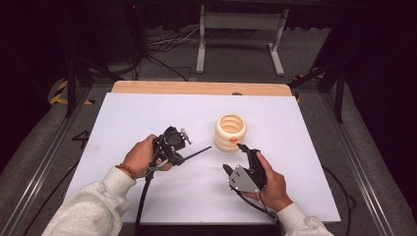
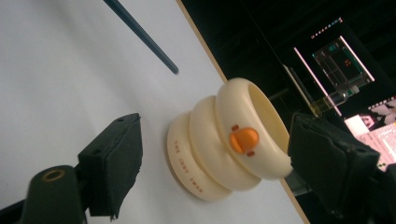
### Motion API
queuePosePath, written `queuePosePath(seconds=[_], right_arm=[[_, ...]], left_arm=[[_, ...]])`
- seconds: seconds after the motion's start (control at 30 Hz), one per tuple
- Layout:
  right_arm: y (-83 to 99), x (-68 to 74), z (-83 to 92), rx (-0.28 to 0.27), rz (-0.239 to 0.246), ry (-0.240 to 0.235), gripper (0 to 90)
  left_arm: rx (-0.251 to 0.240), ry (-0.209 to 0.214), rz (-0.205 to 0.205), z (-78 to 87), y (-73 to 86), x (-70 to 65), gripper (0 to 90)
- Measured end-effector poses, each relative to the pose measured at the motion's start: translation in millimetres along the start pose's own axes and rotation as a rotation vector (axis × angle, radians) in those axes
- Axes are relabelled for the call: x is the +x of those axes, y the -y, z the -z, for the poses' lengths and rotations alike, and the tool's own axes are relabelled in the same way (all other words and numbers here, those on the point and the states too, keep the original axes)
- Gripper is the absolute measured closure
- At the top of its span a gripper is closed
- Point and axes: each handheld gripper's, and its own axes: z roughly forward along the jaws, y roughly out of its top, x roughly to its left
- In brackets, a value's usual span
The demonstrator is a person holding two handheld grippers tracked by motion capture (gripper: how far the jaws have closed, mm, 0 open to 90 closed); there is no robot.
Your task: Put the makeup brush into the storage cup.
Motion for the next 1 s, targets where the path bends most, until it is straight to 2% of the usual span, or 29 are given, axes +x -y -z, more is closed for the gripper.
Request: queuePosePath(seconds=[0.1,0.2,0.4,0.43,0.57,0.67,0.7,0.73,0.8,0.83,0.87,0.9,1.0], right_arm=[[-8.3,6.4,-6.0,-0.002,0.042,0.008,21.1],[-18.4,13.2,-12.0,-0.008,0.132,0.004,24.8],[-31.4,29.2,-19.3,-0.009,0.258,0.017,32.6],[-32.6,30.9,-19.9,-0.011,0.265,0.015,33.6],[-37.2,38.1,-22.1,-0.007,0.289,0.015,37.2],[-41.3,43.4,-24.5,0.003,0.334,0.024,41.7],[-42.5,44.3,-25.1,0.007,0.364,0.032,43.4],[-43.7,46.2,-25.9,0.010,0.380,0.033,44.6],[-46.0,49.7,-28.0,0.011,0.395,0.041,48.9],[-46.9,51.7,-28.7,0.018,0.398,0.030,52.3],[-47.8,52.6,-29.8,0.027,0.424,0.032,55.4],[-47.8,52.6,-29.8,0.027,0.424,0.032,55.4],[-51.2,55.1,-34.8,0.040,0.446,0.037,63.2]], left_arm=[[0.006,-0.003,-0.012,-0.4,-3.4,-3.1,83.5],[0.018,-0.010,-0.027,0.1,-6.8,-4.2,83.5],[0.022,-0.015,-0.046,-1.3,-11.0,-8.6,83.5],[0.025,-0.010,-0.058,-1.0,-12.4,-9.2,83.5],[0.027,-0.007,-0.061,-0.6,-14.9,-12.2,83.5],[0.025,-0.016,-0.069,-1.3,-18.0,-15.5,83.5],[0.035,-0.017,-0.073,-0.8,-19.6,-16.2,83.5],[0.037,-0.015,-0.090,-1.1,-20.9,-15.9,83.5],[0.040,-0.015,-0.085,-1.3,-23.2,-17.7,83.5],[0.042,-0.019,-0.089,-1.6,-24.4,-18.2,83.5],[0.044,-0.024,-0.094,-1.7,-26.2,-19.2,83.5],[0.044,-0.024,-0.094,-1.7,-26.2,-19.2,83.5],[0.053,-0.025,-0.111,0.1,-30.9,-21.9,83.5]])
